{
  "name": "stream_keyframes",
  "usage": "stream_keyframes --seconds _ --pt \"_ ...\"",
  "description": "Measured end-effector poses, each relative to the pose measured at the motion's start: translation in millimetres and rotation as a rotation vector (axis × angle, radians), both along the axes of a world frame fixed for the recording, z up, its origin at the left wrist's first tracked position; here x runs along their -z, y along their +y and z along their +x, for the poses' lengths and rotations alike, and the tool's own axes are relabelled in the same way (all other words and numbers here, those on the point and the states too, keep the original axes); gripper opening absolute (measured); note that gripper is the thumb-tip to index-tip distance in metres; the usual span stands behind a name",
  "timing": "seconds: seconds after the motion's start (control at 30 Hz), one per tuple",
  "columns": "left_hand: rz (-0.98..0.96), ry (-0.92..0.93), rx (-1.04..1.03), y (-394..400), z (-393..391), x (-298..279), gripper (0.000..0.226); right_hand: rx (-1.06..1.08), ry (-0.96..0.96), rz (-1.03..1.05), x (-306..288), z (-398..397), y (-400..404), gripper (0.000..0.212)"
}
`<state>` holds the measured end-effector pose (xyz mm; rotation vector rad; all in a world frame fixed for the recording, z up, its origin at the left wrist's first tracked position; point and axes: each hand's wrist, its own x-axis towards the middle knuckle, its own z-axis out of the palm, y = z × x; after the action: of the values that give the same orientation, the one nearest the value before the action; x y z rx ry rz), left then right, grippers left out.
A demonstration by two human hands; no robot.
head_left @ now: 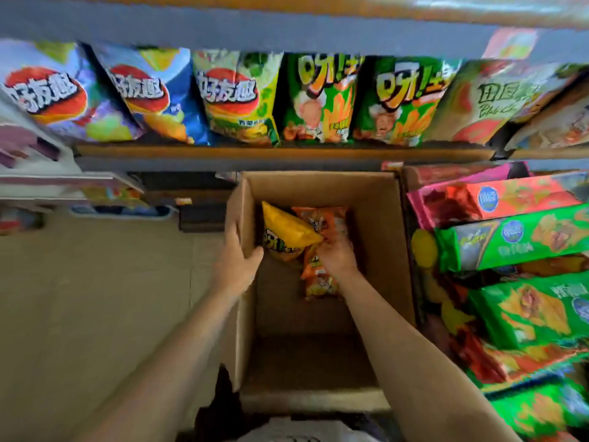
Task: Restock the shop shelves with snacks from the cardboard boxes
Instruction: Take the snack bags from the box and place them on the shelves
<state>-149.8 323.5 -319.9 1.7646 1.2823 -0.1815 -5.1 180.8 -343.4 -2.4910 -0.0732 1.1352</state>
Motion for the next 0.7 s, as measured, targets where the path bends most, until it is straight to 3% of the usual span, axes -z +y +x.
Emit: stream_keyframes --seconds 0.13,0.23,0.3,0.4,0.53,0.6,0.7 --pt "0.022 0.056 -0.072 -16.2 -16.7 29.3 0.041 0.106 -0.011 -0.203 58.1 -13.3 -15.1 0.086" --pt "0.053 0.018 -0.072 -11.7 -17.3 33.1 0.042 0.13 -0.017 -0.309 91.9 -16.2 -14.9 0.124" --pt "0.05 -0.004 -0.069 -12.2 -17.0 31.4 0.045 0.106 -0.004 -0.363 105.5 -17.1 -16.2 0.137" --pt "0.073 -0.014 -0.064 -13.9 -16.1 30.6 0.048 0.124 -0.015 -0.338 111.1 -11.5 -18.1 0.128" --pt "0.117 -0.038 -0.041 -14.8 -17.9 30.0 0.067 0.4 -0.009 -0.083 88.1 2.9 -24.8 0.104" --pt "0.299 -0.055 0.088 -15.6 -19.6 25.3 0.082 0.534 0.017 0.096 60.8 1.2 -32.1 0.092" --pt "0.642 -0.151 0.37 -16.4 -16.1 12.5 0.088 0.52 -0.002 0.311 11.9 -20.7 -48.8 0.075"
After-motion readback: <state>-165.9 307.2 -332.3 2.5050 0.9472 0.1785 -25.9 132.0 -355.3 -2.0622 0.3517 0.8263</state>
